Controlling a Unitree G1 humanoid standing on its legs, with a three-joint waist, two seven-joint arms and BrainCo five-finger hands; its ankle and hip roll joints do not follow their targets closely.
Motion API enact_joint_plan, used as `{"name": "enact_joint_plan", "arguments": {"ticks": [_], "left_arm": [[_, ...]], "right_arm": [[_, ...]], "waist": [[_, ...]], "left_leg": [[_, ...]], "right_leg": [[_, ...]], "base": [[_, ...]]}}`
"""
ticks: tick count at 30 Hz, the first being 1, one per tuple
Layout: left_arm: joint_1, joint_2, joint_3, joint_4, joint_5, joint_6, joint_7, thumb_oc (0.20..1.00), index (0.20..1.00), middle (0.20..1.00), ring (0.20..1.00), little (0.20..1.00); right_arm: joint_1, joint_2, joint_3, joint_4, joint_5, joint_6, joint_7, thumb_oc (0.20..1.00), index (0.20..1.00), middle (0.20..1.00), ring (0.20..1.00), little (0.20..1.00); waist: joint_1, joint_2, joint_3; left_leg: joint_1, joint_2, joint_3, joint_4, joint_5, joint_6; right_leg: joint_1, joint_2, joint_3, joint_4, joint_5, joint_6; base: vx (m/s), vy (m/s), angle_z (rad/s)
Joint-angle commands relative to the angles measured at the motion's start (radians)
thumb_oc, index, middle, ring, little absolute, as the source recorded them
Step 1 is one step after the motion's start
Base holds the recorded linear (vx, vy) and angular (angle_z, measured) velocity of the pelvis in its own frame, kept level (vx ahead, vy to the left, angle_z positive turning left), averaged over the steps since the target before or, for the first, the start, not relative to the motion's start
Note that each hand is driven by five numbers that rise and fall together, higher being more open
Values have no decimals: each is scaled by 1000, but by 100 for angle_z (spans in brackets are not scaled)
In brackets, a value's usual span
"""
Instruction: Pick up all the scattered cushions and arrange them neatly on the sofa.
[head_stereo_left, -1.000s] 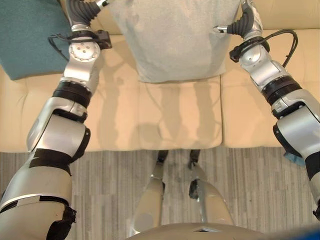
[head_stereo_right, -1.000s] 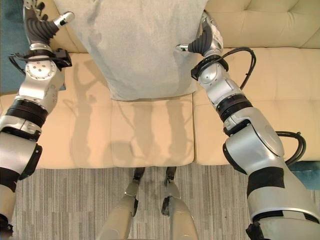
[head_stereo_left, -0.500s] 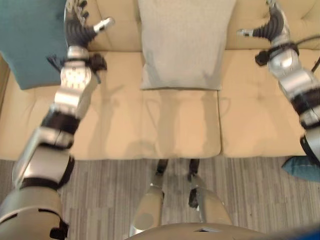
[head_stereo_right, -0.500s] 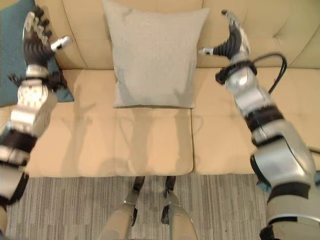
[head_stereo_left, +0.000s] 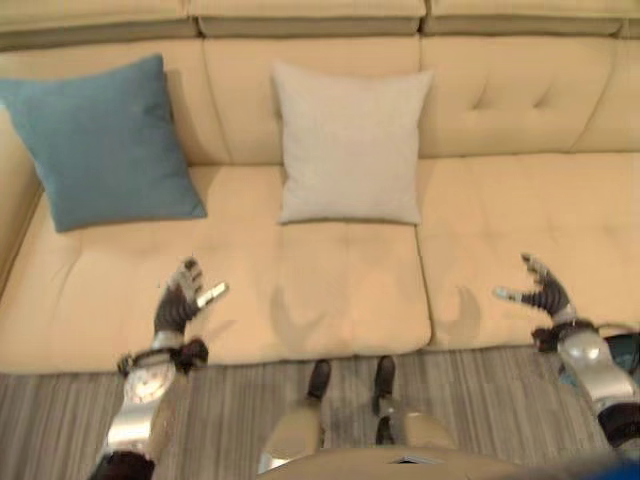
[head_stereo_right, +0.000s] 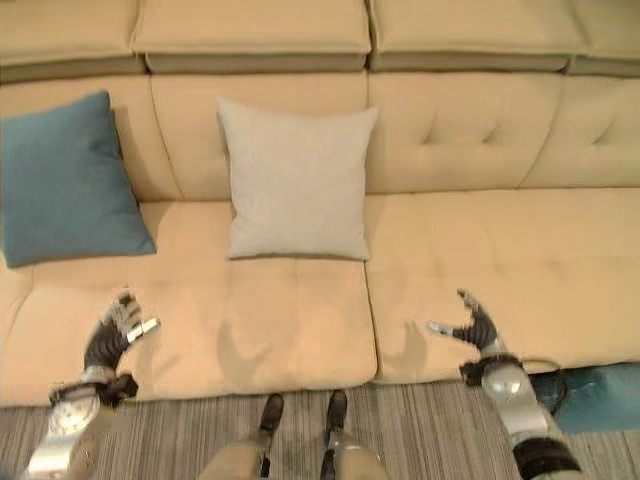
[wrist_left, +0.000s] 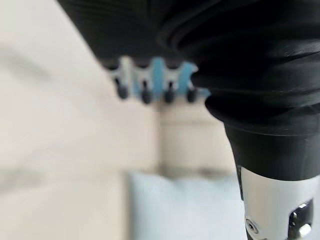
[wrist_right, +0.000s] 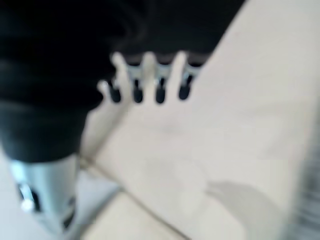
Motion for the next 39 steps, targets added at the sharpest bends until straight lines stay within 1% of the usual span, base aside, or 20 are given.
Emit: {"name": "enact_joint_plan", "arguments": {"ticks": [1, 3, 9, 10, 11, 12, 13, 17, 18, 23, 25, 26, 27, 28, 30, 33, 34, 35, 36, 39], "left_arm": [[-55, 16, -23, 122, 113, -6, -30, 1000, 1000, 1000, 1000, 1000], [-60, -45, -29, 313, 177, 17, -25, 1000, 1000, 1000, 1000, 1000], [-127, -107, -35, 606, 298, 46, -5, 1000, 1000, 1000, 1000, 1000], [-144, -122, -27, 652, 297, 50, 9, 1000, 1000, 1000, 1000, 1000], [-145, -122, -26, 653, 297, 50, 9, 1000, 1000, 1000, 1000, 1000], [-151, -135, -20, 682, 295, 51, 20, 1000, 1000, 1000, 1000, 1000], [-159, -151, -17, 722, 299, 60, 14, 1000, 1000, 1000, 1000, 1000], [-181, -169, -27, 765, 296, 70, 13, 1000, 1000, 1000, 1000, 1000], [-195, -178, -55, 783, 327, 73, 8, 1000, 1000, 1000, 1000, 1000], [-234, -183, -78, 797, 347, 78, 5, 1000, 1000, 1000, 1000, 1000], [-257, -180, -95, 791, 348, 77, 11, 1000, 1000, 1000, 1000, 1000], [-270, -176, -99, 789, 350, 79, 13, 1000, 1000, 1000, 1000, 1000], [-270, -176, -99, 789, 350, 79, 13, 1000, 1000, 1000, 1000, 1000], [-278, -180, -115, 776, 361, 82, 14, 1000, 1000, 1000, 1000, 1000], [-281, -177, -111, 778, 354, 87, 11, 1000, 1000, 1000, 1000, 1000], [-281, -173, -110, 793, 372, 98, 13, 1000, 1000, 1000, 1000, 1000], [-281, -173, -110, 793, 372, 98, 13, 1000, 1000, 1000, 1000, 1000], [-276, -172, -109, 804, 386, 105, 10, 1000, 1000, 1000, 1000, 1000], [-274, -171, -103, 804, 384, 102, 14, 1000, 1000, 1000, 1000, 1000], [-273, -172, -95, 812, 386, 101, 20, 1000, 1000, 1000, 1000, 1000]], "right_arm": [[-26, -16, 10, 32, -51, -30, 5, 1000, 1000, 1000, 1000, 1000], [1, 24, 18, 118, -80, -32, 0, 1000, 1000, 1000, 1000, 1000], [-14, 108, 30, 397, -75, -19, -27, 1000, 1000, 1000, 1000, 1000], [-34, 121, 42, 459, -75, -11, -35, 1000, 1000, 1000, 1000, 1000], [-35, 121, 43, 460, -74, -11, -36, 1000, 1000, 1000, 1000, 1000], [-49, 124, 45, 491, -72, -2, -38, 1000, 1000, 1000, 1000, 1000], [-60, 132, 43, 526, -73, 7, -35, 1000, 1000, 1000, 1000, 1000], [-66, 144, 29, 601, -79, 34, -31, 1000, 1000, 1000, 1000, 1000], [-80, 158, 22, 650, -71, 52, -30, 1000, 1000, 1000, 1000, 1000], [-114, 194, 36, 681, -74, 59, -35, 1000, 1000, 1000, 1000, 1000], [-138, 215, 37, 681, -62, 65, -43, 1000, 1000, 1000, 1000, 1000], [-142, 222, 43, 687, -65, 65, -44, 1000, 1000, 1000, 1000, 1000], [-142, 222, 43, 687, -65, 65, -44, 1000, 1000, 1000, 1000, 1000], [-140, 224, 50, 688, -71, 62, -47, 1000, 1000, 1000, 1000, 1000], [-137, 229, 44, 695, -66, 63, -47, 1000, 1000, 1000, 1000, 1000], [-127, 233, 25, 706, -71, 69, -59, 1000, 1000, 1000, 1000, 1000], [-127, 233, 25, 706, -71, 69, -59, 1000, 1000, 1000, 1000, 1000], [-123, 240, 21, 703, -74, 68, -68, 1000, 1000, 1000, 1000, 1000], [-123, 243, 23, 700, -72, 68, -68, 1000, 1000, 1000, 1000, 1000], [-120, 257, 36, 696, -68, 68, -67, 1000, 1000, 1000, 1000, 1000]], "waist": [[0, -5, -64], [-10, -1, -68], [-26, -11, -66], [-12, -22, -49], [-13, -23, -48], [3, -27, -39], [4, -29, -44], [-4, -15, -52], [-10, -15, -45], [0, -29, -26], [6, -30, -6], [19, -25, 2], [19, -25, 2], [49, 2, 6], [49, 5, -9], [76, 13, -31], [75, 13, -33], [104, 3, -36], [108, -7, -39], [90, -23, -47]], "left_leg": [[29, 47, 4, 3, -7, -57], [46, 59, 12, 3, 1, -65], [76, 80, 8, 21, 3, -77], [67, 46, -87, 115, -17, -75], [65, 45, -87, 120, -20, -74], [71, 10, -178, 162, -48, -66], [78, -9, -223, 162, -68, -60], [112, 2, -200, 123, -99, -43], [134, -24, -148, 107, -127, -10], [126, -73, -80, 92, -135, 32], [104, -77, -40, 101, -131, 45], [87, -73, -18, 111, -125, 49], [87, -74, -18, 111, -125, 49], [66, -56, 31, 107, -104, 62], [73, -48, 47, 78, -89, 69], [69, -25, 107, 55, -84, 69], [66, -25, 107, 55, -83, 69], [52, -8, 162, 65, -84, 58], [55, -4, 185, 50, -82, 50], [59, 7, 199, 38, -74, 36]], "right_leg": [[76, -55, -39, 11, -77, 98], [102, -45, -35, 11, -88, 89], [132, -27, -20, 11, -100, 74], [131, -29, 17, 11, -88, 72], [132, -29, 17, 11, -88, 72], [131, -29, 51, 11, -81, 71], [119, -29, 82, 14, -74, 74], [90, -41, 120, 40, -57, 91], [62, -63, 162, 45, -12, 117], [-23, -82, 205, 21, 75, 173], [-70, -86, 161, 46, 71, 179], [-79, -97, 85, 101, 37, 165], [-80, -97, 85, 101, 37, 165], [-36, -128, -62, 226, -58, 122], [-13, -112, -56, 281, -99, 106], [71, -158, -165, 334, -153, 94], [69, -158, -166, 332, -151, 94], [140, -180, -249, 302, -157, 104], [156, -175, -263, 241, -144, 111], [154, -129, -214, 159, -146, 112]], "base": [[-4, -108, 4], [-33, -97, 1], [-54, -71, 5], [-85, -7, -1], [-125, 23, -10], [-103, 48, -42], [-122, 82, -67], [-116, 162, -82], [-165, 197, -66], [-251, 179, -99], [-300, 107, -104], [-222, 60, -131], [-300, 104, -125], [-224, 89, -114], [-181, 56, -81], [-95, -38, -73], [-126, -142, -89], [-104, -176, -106], [-89, -235, -119], [19, -224, -73]]}}
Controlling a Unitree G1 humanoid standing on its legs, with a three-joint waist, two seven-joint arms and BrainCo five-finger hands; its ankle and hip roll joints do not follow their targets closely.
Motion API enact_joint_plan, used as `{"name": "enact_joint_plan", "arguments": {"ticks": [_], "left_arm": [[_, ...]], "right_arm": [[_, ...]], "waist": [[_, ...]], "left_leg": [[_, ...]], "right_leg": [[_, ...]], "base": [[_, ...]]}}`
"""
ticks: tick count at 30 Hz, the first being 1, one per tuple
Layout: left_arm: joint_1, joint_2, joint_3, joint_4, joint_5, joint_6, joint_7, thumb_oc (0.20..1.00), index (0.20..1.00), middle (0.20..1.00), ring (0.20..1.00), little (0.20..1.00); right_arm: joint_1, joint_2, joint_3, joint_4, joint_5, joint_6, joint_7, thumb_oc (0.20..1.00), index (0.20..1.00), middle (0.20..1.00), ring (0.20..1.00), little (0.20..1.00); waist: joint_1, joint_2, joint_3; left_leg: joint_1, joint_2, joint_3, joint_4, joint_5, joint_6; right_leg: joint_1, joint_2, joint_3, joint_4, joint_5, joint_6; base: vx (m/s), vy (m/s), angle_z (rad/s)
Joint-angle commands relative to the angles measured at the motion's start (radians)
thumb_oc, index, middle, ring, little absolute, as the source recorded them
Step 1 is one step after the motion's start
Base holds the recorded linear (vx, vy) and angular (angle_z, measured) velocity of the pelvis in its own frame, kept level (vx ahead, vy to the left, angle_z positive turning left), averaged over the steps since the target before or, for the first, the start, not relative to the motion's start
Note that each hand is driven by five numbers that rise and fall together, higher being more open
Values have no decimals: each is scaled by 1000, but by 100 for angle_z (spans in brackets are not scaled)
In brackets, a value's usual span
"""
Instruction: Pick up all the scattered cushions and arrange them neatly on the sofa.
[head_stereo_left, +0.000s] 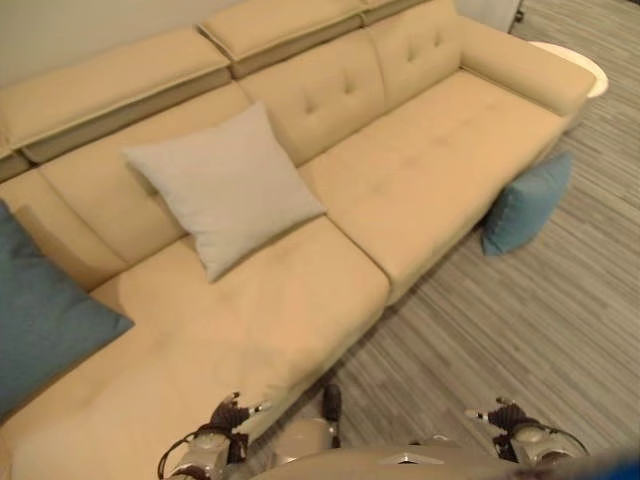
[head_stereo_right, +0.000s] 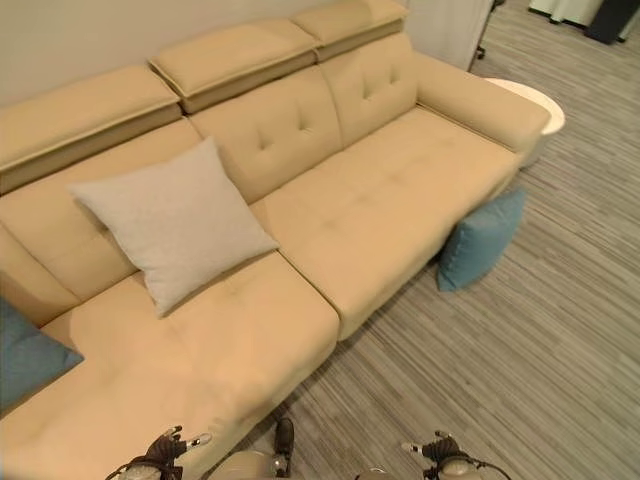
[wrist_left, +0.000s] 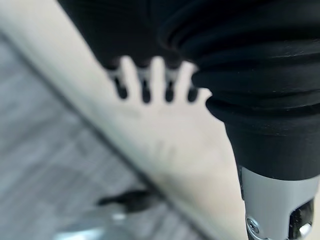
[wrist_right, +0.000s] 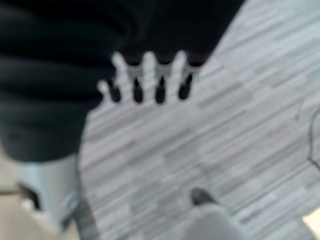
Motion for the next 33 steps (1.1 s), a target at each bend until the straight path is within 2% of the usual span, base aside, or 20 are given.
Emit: {"name": "enact_joint_plan", "arguments": {"ticks": [1, 4, 8, 9, 11, 14, 16, 17, 21, 22, 24, 26, 27, 29, 30, 31, 33], "left_arm": [[-75, -28, 30, 42, 24, -12, 17, 1000, 1000, 1000, 1000, 1000], [-81, -32, 17, 38, 26, -8, 18, 1000, 1000, 1000, 1000, 1000], [-101, -38, -13, 28, 39, -6, 15, 1000, 1000, 1000, 1000, 1000], [-107, -40, -25, 15, 34, -6, 17, 1000, 1000, 1000, 1000, 1000], [-114, -54, -40, 11, 24, -7, 23, 1000, 1000, 1000, 1000, 1000], [-119, -57, -53, 10, 22, -9, 27, 1000, 1000, 1000, 1000, 1000], [-119, -58, -53, 7, 17, -10, 28, 1000, 1000, 1000, 1000, 1000], [-109, -56, -40, 13, 17, -9, 28, 1000, 1000, 1000, 1000, 1000], [-72, -55, -16, 35, 27, -4, 26, 1000, 1000, 1000, 1000, 1000], [-70, -52, -13, 38, 27, -4, 26, 1000, 1000, 1000, 1000, 1000], [-69, -39, -8, 31, 19, -4, 30, 1000, 1000, 1000, 1000, 1000], [-76, -28, -15, 24, 13, -4, 32, 1000, 1000, 1000, 1000, 1000], [-80, -28, -15, 25, 13, -5, 34, 1000, 1000, 1000, 1000, 1000], [-84, -21, -9, 24, 4, -6, 39, 1000, 1000, 1000, 1000, 1000], [-84, -21, -9, 24, 4, -6, 39, 1000, 1000, 1000, 1000, 1000], [-82, -14, 3, 29, 8, -7, 39, 1000, 1000, 1000, 1000, 1000], [-79, -10, 12, 37, 8, -9, 39, 1000, 1000, 1000, 1000, 1000]], "right_arm": [[11, -67, 15, -10, 15, -8, -23, 1000, 1000, 1000, 1000, 1000], [15, -57, 18, -16, 41, -13, -25, 1000, 1000, 1000, 1000, 1000], [20, -50, 16, -24, 69, -21, -31, 1000, 1000, 1000, 1000, 1000], [22, -49, 26, -31, 79, -24, -30, 1000, 1000, 1000, 1000, 1000], [7, -53, 40, -36, 79, -27, -35, 1000, 1000, 1000, 1000, 1000], [-4, -55, 50, -41, 78, -35, -38, 1000, 1000, 1000, 1000, 1000], [-10, -55, 51, -45, 80, -35, -37, 1000, 1000, 1000, 1000, 1000], [-19, -54, 60, -44, 73, -32, -34, 1000, 1000, 1000, 1000, 1000], [-14, -47, 58, -43, 58, -28, -23, 1000, 1000, 1000, 1000, 1000], [-17, -44, 54, -43, 59, -28, -21, 1000, 1000, 1000, 1000, 1000], [-23, -42, 56, -45, 55, -26, -21, 1000, 1000, 1000, 1000, 1000], [-26, -41, 53, -54, 61, -27, -24, 1000, 1000, 1000, 1000, 1000], [-28, -41, 53, -55, 59, -26, -28, 1000, 1000, 1000, 1000, 1000], [-38, -40, 53, -59, 59, -27, -34, 1000, 1000, 1000, 1000, 1000], [-38, -40, 53, -59, 59, -27, -34, 1000, 1000, 1000, 1000, 1000], [-42, -38, 59, -56, 56, -25, -36, 1000, 1000, 1000, 1000, 1000], [-42, -31, 65, -58, 56, -23, -37, 1000, 1000, 1000, 1000, 1000]], "waist": [[-13, 19, 7], [-40, 17, 18], [-63, 10, 36], [-50, -1, 55], [-18, -9, 66], [-4, -15, 67], [2, -16, 70], [11, -20, 65], [29, -15, 48], [36, -12, 51], [36, -6, 64], [22, 8, 79], [15, 10, 80], [10, 12, 79], [11, 14, 81], [7, 4, 75], [-9, 1, 73]], "left_leg": [[82, 1, -149, 22, -130, -34], [75, 22, -156, 44, -126, -50], [60, 38, -165, 109, -143, -64], [51, 19, -236, 164, -161, -65], [17, -62, -413, 170, -165, -61], [-51, -125, -487, 156, -127, -69], [-69, -144, -497, 166, -118, -68], [-60, -148, -511, 181, -131, -60], [-9, -124, -448, 169, -158, -27], [6, -116, -425, 165, -163, -18], [35, -113, -399, 169, -178, 7], [59, -98, -400, 171, -187, 19], [81, -87, -393, 166, -203, 21], [113, -66, -381, 148, -220, 15], [117, -64, -381, 146, -221, 15], [155, -46, -370, 116, -237, 5], [190, -30, -378, 97, -246, -4]], "right_leg": [[-37, 72, 73, -41, 98, -19], [-44, 111, 118, -62, 92, -39], [-34, 140, 136, -86, 91, -58], [-29, 151, 159, -93, 89, -71], [-33, 164, 208, -100, 94, -77], [-29, 178, 240, -107, 101, -70], [-27, 182, 254, -105, 100, -66], [-26, 184, 287, -92, 92, -60], [-24, 156, 304, -2, 77, -33], [-45, 144, 301, 54, 88, -19], [-107, 123, 299, 190, 162, 17], [-167, 106, 280, 275, 187, 17], [-191, 80, 238, 255, 189, 5], [-219, 63, 182, 181, 181, -13], [-216, 65, 182, 179, 181, -14], [-236, 64, 137, 57, 205, -12], [-259, 88, 148, -27, 237, -7]], "base": [[22, -234, -20], [17, -187, -14], [5, -188, -14], [0, -140, -20], [7, -140, -23], [69, -54, -63], [81, 11, -78], [164, 75, -56], [203, 137, -114], [160, 134, -95], [133, 117, -120], [135, 89, -90], [181, 47, -8], [175, -19, -15], [267, -122, -72], [301, -146, -72], [359, -154, -49]]}}
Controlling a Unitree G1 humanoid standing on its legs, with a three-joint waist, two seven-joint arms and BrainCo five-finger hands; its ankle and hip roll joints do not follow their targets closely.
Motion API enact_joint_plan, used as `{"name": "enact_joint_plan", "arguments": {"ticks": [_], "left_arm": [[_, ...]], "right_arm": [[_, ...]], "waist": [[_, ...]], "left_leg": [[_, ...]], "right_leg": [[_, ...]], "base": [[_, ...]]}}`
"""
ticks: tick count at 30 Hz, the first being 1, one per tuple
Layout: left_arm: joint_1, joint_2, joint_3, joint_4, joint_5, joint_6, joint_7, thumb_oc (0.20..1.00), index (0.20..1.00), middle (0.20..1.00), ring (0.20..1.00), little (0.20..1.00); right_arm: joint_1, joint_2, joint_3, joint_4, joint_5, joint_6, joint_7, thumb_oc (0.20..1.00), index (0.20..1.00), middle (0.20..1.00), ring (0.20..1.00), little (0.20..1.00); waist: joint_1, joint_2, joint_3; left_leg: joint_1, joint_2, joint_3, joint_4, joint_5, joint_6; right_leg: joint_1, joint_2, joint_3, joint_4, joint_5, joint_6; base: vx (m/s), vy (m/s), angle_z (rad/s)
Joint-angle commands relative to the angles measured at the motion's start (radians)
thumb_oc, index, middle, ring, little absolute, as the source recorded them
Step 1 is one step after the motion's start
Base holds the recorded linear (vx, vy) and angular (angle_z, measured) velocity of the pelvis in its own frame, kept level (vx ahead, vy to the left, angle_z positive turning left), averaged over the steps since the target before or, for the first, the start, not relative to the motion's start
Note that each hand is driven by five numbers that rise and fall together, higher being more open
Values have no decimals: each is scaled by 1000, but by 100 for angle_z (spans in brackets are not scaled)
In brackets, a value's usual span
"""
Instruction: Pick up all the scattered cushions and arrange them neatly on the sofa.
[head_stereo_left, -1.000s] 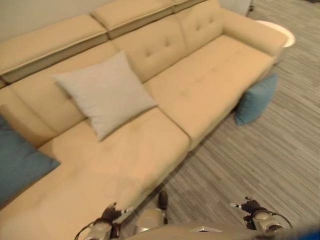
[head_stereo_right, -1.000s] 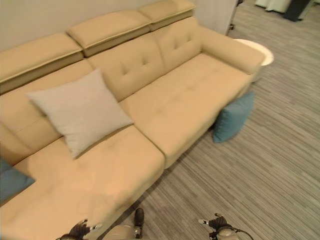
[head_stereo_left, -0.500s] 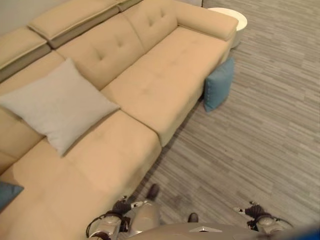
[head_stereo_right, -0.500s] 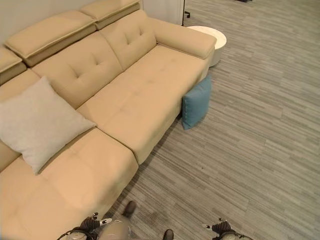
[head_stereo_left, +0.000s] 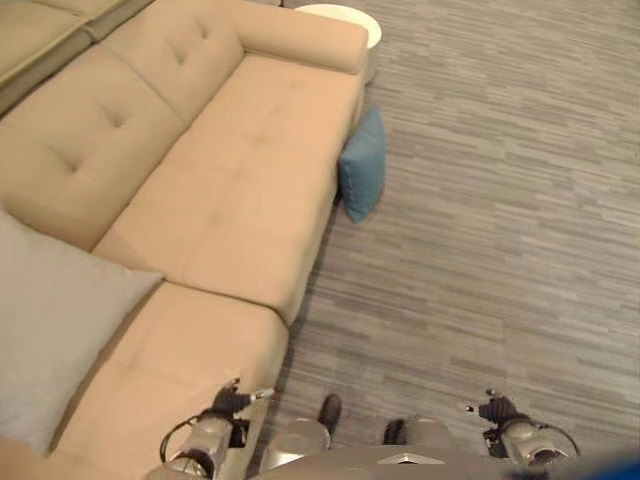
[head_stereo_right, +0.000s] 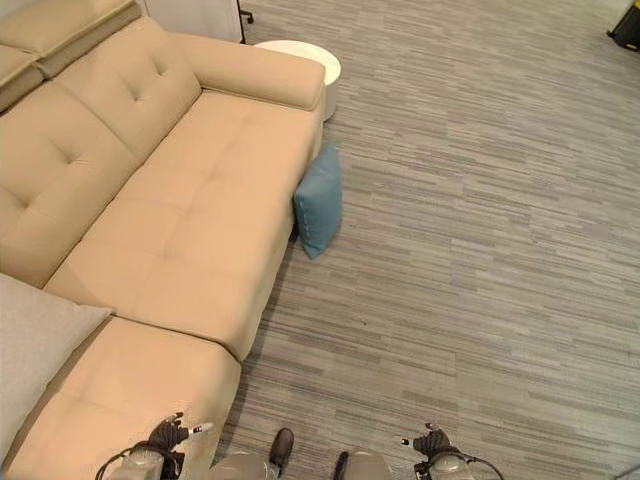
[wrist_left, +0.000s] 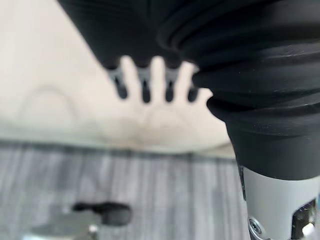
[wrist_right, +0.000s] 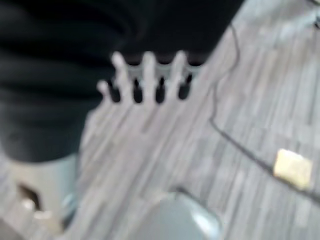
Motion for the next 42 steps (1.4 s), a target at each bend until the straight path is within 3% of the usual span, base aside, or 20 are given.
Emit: {"name": "enact_joint_plan", "arguments": {"ticks": [1, 5, 6, 7, 9, 11, 13, 14, 16, 17, 18, 21, 24, 25, 27, 30, 33, 36, 39, 42], "left_arm": [[20, 10, 15, 6, -1, -9, 19, 1000, 1000, 1000, 1000, 1000], [32, -7, 14, 16, -2, -10, 23, 1000, 1000, 1000, 1000, 1000], [26, -17, 7, 22, -9, -6, 23, 1000, 1000, 1000, 1000, 1000], [26, -17, 7, 22, -9, -6, 23, 1000, 1000, 1000, 1000, 1000], [15, -19, -3, 15, -13, -6, 25, 1000, 1000, 1000, 1000, 1000], [8, -19, -6, 12, -15, -6, 24, 1000, 1000, 1000, 1000, 1000], [-4, -21, -14, 10, -29, -5, 28, 1000, 1000, 1000, 1000, 1000], [-3, -24, -20, 10, -23, -3, 26, 1000, 1000, 1000, 1000, 1000], [0, -26, -27, 7, -12, -1, 24, 1000, 1000, 1000, 1000, 1000], [2, -27, -27, 4, -5, 2, 22, 1000, 1000, 1000, 1000, 1000], [13, -29, -23, -2, -2, 4, 21, 1000, 1000, 1000, 1000, 1000], [25, -29, -7, -1, -13, 4, 19, 1000, 1000, 1000, 1000, 1000], [47, -31, 15, 13, -19, 4, 18, 1000, 1000, 1000, 1000, 1000], [52, -32, 18, 18, -19, 6, 19, 1000, 1000, 1000, 1000, 1000], [49, -27, 21, 17, -20, 10, 18, 1000, 1000, 1000, 1000, 1000], [35, -16, 9, 10, -21, 9, 19, 1000, 1000, 1000, 1000, 1000], [27, -14, 9, 10, -25, 6, 23, 1000, 1000, 1000, 1000, 1000], [18, -5, 6, 10, -13, 1, 27, 1000, 1000, 1000, 1000, 1000], [19, -2, 14, 22, -22, -5, 34, 1000, 1000, 1000, 1000, 1000], [33, -14, 28, 38, -26, -3, 38, 1000, 1000, 1000, 1000, 1000]], "right_arm": [[-26, -27, 6, 21, -1, -1, -22, 1000, 1000, 1000, 1000, 1000], [-2, -19, 6, 31, 7, -1, -15, 1000, 1000, 1000, 1000, 1000], [5, -19, -1, 34, 23, -4, -20, 1000, 1000, 1000, 1000, 1000], [5, -19, -1, 34, 23, -4, -20, 1000, 1000, 1000, 1000, 1000], [3, -18, -4, 26, 46, -12, -29, 1000, 1000, 1000, 1000, 1000], [-1, -20, -2, 25, 54, -17, -35, 1000, 1000, 1000, 1000, 1000], [-16, -26, -4, 23, 67, -11, -43, 1000, 1000, 1000, 1000, 1000], [-22, -26, -6, 22, 72, -11, -38, 1000, 1000, 1000, 1000, 1000], [-26, -30, -4, 17, 71, -13, -38, 1000, 1000, 1000, 1000, 1000], [-29, -31, -2, 15, 70, -13, -37, 1000, 1000, 1000, 1000, 1000], [-29, -30, 3, 12, 66, -16, -39, 1000, 1000, 1000, 1000, 1000], [-33, -25, 4, 12, 57, -15, -37, 1000, 1000, 1000, 1000, 1000], [-34, -13, 8, 7, 36, -17, -22, 1000, 1000, 1000, 1000, 1000], [-34, -13, 5, 7, 29, -18, -21, 1000, 1000, 1000, 1000, 1000], [-39, -11, 6, 4, 23, -16, -18, 1000, 1000, 1000, 1000, 1000], [-48, -6, 6, -11, 29, -16, -20, 1000, 1000, 1000, 1000, 1000], [-39, -5, 9, -9, 25, -15, -16, 1000, 1000, 1000, 1000, 1000], [-49, -4, 17, -12, 33, -10, -17, 1000, 1000, 1000, 1000, 1000], [-52, 2, 20, -9, 33, -6, -22, 1000, 1000, 1000, 1000, 1000], [-42, 9, 30, -11, 30, -11, -18, 1000, 1000, 1000, 1000, 1000]], "waist": [[13, -8, -3], [-11, -4, -35], [-16, 2, -42], [-18, 2, -42], [-6, -6, -21], [-1, -19, -8], [28, -43, 20], [40, -44, 26], [44, -41, 19], [50, -34, 17], [67, -11, 3], [90, -1, -9], [103, -1, -32], [101, 2, -35], [96, 12, -23], [75, 40, -1], [71, 36, -8], [49, 23, -5], [34, 20, -9], [35, 5, -28]], "left_leg": [[57, 76, -129, 67, -105, -42], [101, 126, -145, 76, -86, -75], [77, 152, -144, 147, -2, -113], [75, 152, -146, 148, -2, -113], [7, 155, -139, 308, 81, -136], [-40, 140, -139, 365, 91, -129], [-149, 77, -130, 425, 44, -103], [-187, 47, -120, 417, -3, -94], [-217, 1, -105, 327, -29, -83], [-229, -18, -92, 275, -11, -80], [-261, -50, -82, 180, 64, -75], [-263, -66, -73, 161, 102, -75], [-192, -75, -117, 150, 61, -31], [-167, -69, -116, 138, 53, -21], [-130, -71, -125, 140, 37, 9], [-93, -46, -150, 138, 18, 21], [-49, -23, -168, 116, -13, 12], [-5, -13, -193, 89, -36, -6], [36, 11, -224, 79, -62, -24], [48, 44, -236, 100, -75, -48]], "right_leg": [[73, 97, 24, -237, 175, -6], [105, 130, 41, -244, 159, -32], [138, 147, 22, -256, 143, -50], [138, 147, 21, -257, 143, -50], [185, 152, 10, -279, 132, -73], [203, 147, 12, -291, 126, -78], [251, 145, 34, -303, 97, -91], [273, 150, 47, -305, 87, -89], [292, 157, 59, -305, 68, -83], [307, 171, 63, -303, 56, -82], [338, 207, 75, -298, 32, -84], [380, 225, 110, -263, -5, -83], [372, 200, 118, -148, -19, -49], [353, 183, 105, -81, -5, -30], [283, 148, 102, 97, 105, 3], [194, 118, 81, 216, 110, -15], [169, 91, 44, 78, 86, -37], [133, 107, 107, -168, 133, -30], [112, 109, 155, -217, 170, -13], [141, 114, 148, -236, 163, -27]], "base": [[340, -142, -38], [357, -197, 32], [278, -203, 50], [245, -226, 37], [167, -212, 38], [153, -187, -1], [294, -230, -22], [261, -107, 7], [295, -61, -23], [445, -40, -56], [328, -23, -38], [370, 1, -44], [348, 81, -97], [240, 92, -68], [201, 81, -36], [160, 44, 9], [256, -85, 34], [276, -141, -5], [343, -168, 4], [271, -175, 52]]}}
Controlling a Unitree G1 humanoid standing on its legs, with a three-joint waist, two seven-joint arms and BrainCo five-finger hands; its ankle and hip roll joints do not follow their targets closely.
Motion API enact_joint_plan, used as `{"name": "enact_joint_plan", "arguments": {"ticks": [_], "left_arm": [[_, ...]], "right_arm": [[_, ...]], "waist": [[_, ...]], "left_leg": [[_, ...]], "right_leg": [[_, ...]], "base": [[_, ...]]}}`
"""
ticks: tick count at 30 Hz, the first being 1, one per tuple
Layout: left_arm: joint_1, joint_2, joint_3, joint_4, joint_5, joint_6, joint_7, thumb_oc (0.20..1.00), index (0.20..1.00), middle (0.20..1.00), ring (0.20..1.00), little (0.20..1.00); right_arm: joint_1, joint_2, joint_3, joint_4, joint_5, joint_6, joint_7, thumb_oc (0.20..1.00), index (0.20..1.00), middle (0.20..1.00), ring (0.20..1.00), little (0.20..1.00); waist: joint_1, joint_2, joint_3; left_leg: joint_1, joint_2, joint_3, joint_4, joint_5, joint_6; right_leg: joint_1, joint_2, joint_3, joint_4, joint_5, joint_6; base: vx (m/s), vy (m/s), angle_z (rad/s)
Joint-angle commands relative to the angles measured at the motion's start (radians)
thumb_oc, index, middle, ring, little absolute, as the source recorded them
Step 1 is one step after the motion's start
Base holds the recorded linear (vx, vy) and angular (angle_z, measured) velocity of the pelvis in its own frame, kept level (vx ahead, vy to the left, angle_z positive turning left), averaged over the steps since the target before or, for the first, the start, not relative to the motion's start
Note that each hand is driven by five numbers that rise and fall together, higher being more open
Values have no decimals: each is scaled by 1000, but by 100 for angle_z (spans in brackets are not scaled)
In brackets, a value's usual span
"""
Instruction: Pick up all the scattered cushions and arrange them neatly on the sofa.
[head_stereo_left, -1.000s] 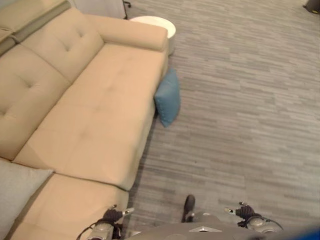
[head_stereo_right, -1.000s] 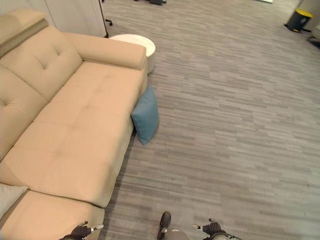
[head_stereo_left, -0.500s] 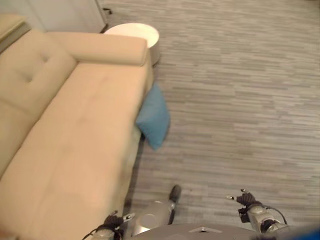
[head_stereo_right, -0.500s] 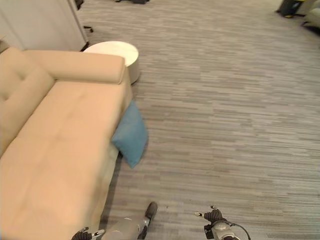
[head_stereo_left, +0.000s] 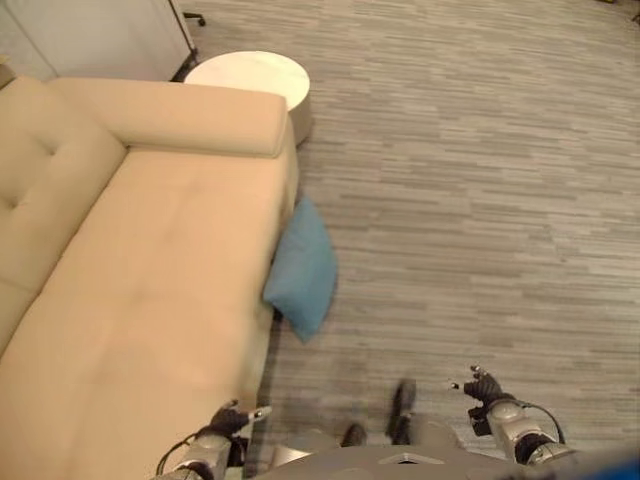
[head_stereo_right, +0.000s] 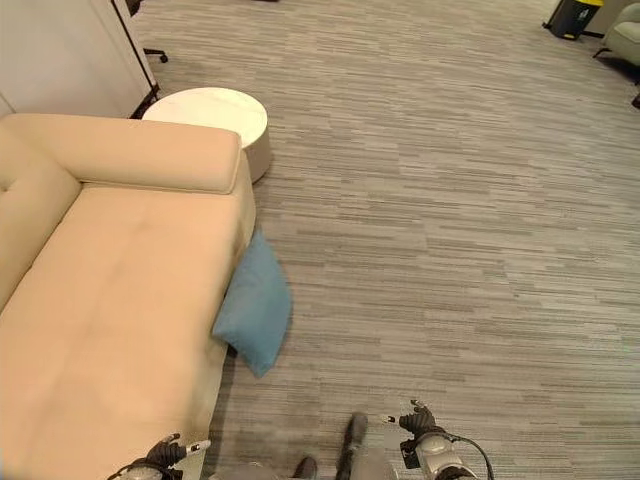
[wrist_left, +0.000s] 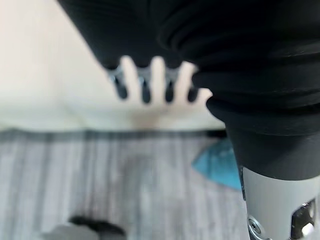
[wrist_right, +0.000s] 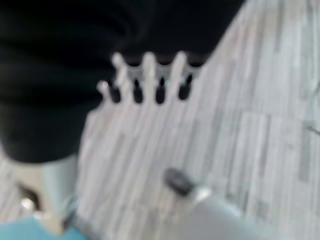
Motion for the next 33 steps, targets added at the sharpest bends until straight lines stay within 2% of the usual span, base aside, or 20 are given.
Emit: {"name": "enact_joint_plan", "arguments": {"ticks": [1, 2, 3, 4, 7, 8, 10, 12, 13, 16, 18, 19, 20, 21, 22, 24, 27, 29, 31, 33], "left_arm": [[-5, 11, 37, -7, -8, -18, 35, 1000, 1000, 1000, 1000, 1000], [-6, 8, 35, -13, -24, -21, 39, 1000, 1000, 1000, 1000, 1000], [-6, 8, 35, -13, -24, -21, 39, 1000, 1000, 1000, 1000, 1000], [-18, 5, 29, -32, -52, -22, 38, 1000, 1000, 1000, 1000, 1000], [-40, 5, 11, -37, -59, -23, 40, 1000, 1000, 1000, 1000, 1000], [-44, 4, 1, -33, -51, -17, 34, 1000, 1000, 1000, 1000, 1000], [-34, 1, -4, -23, -25, -15, 27, 1000, 1000, 1000, 1000, 1000], [-29, -1, -11, -24, -4, -8, 20, 1000, 1000, 1000, 1000, 1000], [-27, -3, -8, -25, 2, -6, 15, 1000, 1000, 1000, 1000, 1000], [-15, -1, 3, -23, -4, -11, 17, 1000, 1000, 1000, 1000, 1000], [-15, 3, 1, -24, -9, -12, 19, 1000, 1000, 1000, 1000, 1000], [-13, 4, 6, -38, -24, -17, 18, 1000, 1000, 1000, 1000, 1000], [-15, 6, 4, -42, -26, -17, 16, 1000, 1000, 1000, 1000, 1000], [-21, 11, -2, -43, -27, -19, 15, 1000, 1000, 1000, 1000, 1000], [-21, 11, -2, -43, -27, -19, 15, 1000, 1000, 1000, 1000, 1000], [-25, 11, -9, -41, -21, -21, 13, 1000, 1000, 1000, 1000, 1000], [-28, 12, -14, -44, -17, -24, 10, 1000, 1000, 1000, 1000, 1000], [-34, 16, -16, -35, -15, -23, 16, 1000, 1000, 1000, 1000, 1000], [-43, 17, -18, -24, -11, -23, 21, 1000, 1000, 1000, 1000, 1000], [-38, 19, -13, -18, -25, -26, 27, 1000, 1000, 1000, 1000, 1000]], "right_arm": [[-23, -22, 3, -27, -7, -17, -3, 1000, 1000, 1000, 1000, 1000], [-11, -23, -2, -34, 12, -27, -6, 1000, 1000, 1000, 1000, 1000], [-11, -23, -2, -34, 12, -27, -6, 1000, 1000, 1000, 1000, 1000], [-1, -30, -12, -42, 40, -36, -22, 1000, 1000, 1000, 1000, 1000], [-4, -38, -13, -45, 53, -40, -29, 1000, 1000, 1000, 1000, 1000], [-8, -48, -17, -42, 56, -37, -32, 1000, 1000, 1000, 1000, 1000], [-9, -59, -32, -47, 63, -39, -28, 1000, 1000, 1000, 1000, 1000], [-11, -62, -37, -50, 60, -41, -30, 1000, 1000, 1000, 1000, 1000], [-14, -64, -41, -50, 59, -39, -29, 1000, 1000, 1000, 1000, 1000], [-23, -64, -31, -53, 22, -39, -21, 1000, 1000, 1000, 1000, 1000], [-24, -65, -32, -53, 18, -37, -18, 1000, 1000, 1000, 1000, 1000], [-33, -62, -28, -53, 2, -36, -17, 1000, 1000, 1000, 1000, 1000], [-38, -61, -27, -53, -1, -36, -15, 1000, 1000, 1000, 1000, 1000], [-42, -59, -24, -54, -3, -35, -16, 1000, 1000, 1000, 1000, 1000], [-42, -59, -24, -54, -4, -36, -16, 1000, 1000, 1000, 1000, 1000], [-40, -58, -26, -54, 5, -40, -13, 1000, 1000, 1000, 1000, 1000], [-40, -56, -22, -47, 6, -39, -10, 1000, 1000, 1000, 1000, 1000], [-49, -54, -20, -47, 18, -34, -10, 1000, 1000, 1000, 1000, 1000], [-51, -51, -19, -39, 19, -32, -11, 1000, 1000, 1000, 1000, 1000], [-51, -49, -14, -38, 19, -32, -12, 1000, 1000, 1000, 1000, 1000]], "waist": [[36, -37, 16], [39, -41, 13], [38, -40, 12], [45, -49, 33], [53, -65, 59], [59, -73, 65], [63, -69, 49], [53, -50, 33], [62, -43, 32], [66, -29, 19], [62, -25, 24], [66, -10, 32], [64, -6, 34], [57, -2, 42], [56, -2, 39], [56, -11, 31], [75, -17, 13], [75, -30, 2], [79, -40, -5], [92, -50, -13]], "left_leg": [[-77, 128, -31, 75, -39, 28], [-93, 156, -41, 122, -13, 0], [-94, 157, -43, 123, -14, -1], [-162, 165, -24, 233, 40, -28], [-236, 143, -8, 342, 66, -23], [-278, 145, 38, 348, 56, -19], [-290, 96, 89, 249, 4, -13], [-311, 81, 179, 162, 44, -2], [-297, 72, 197, 150, 46, 4], [-233, 52, 143, 120, 30, 31], [-222, 58, 144, 119, 28, 37], [-191, 56, 123, 110, 19, 60], [-182, 58, 115, 104, 21, 66], [-165, 62, 87, 103, 20, 70], [-168, 62, 86, 103, 22, 70], [-168, 63, 57, 108, 18, 65], [-175, 77, 26, 102, 14, 50], [-176, 85, -26, 95, 12, 38], [-180, 92, -51, 86, 16, 25], [-184, 113, -65, 68, 30, 4]], "right_leg": [[112, -111, 63, -50, 61, 106], [131, -102, 43, -44, 33, 89], [132, -102, 41, -44, 33, 89], [165, -107, 0, -46, 10, 73], [195, -109, -27, -60, 2, 59], [220, -110, -47, -73, -14, 53], [262, -104, -79, -100, -29, 61], [263, -88, -105, -88, -46, 60], [262, -85, -106, -61, -62, 62], [243, -111, -117, 64, -74, 76], [233, -124, -119, 106, -67, 82], [209, -157, -133, 203, -46, 102], [200, -162, -123, 242, -37, 104], [172, -154, -56, 302, -31, 110], [170, -153, -56, 300, -28, 110], [180, -142, 7, 242, -37, 102], [214, -173, 36, 143, -34, 101], [216, -171, 153, 72, -5, 114], [235, -167, 161, 43, -13, 121], [259, -155, 123, 4, -37, 117]], "base": [[355, -288, 18], [158, -152, 23], [247, -295, 28], [113, -226, 40], [95, -183, 82], [220, -256, 65], [219, -158, 74], [123, -11, 53], [124, 23, 58], [108, 84, 3], [40, 81, -13], [49, 101, -1], [33, 82, 11], [22, 4, 24], [27, -39, 35], [43, -91, 53], [65, -180, 61], [106, -233, 38], [68, -253, 51], [21, -230, 51]]}}
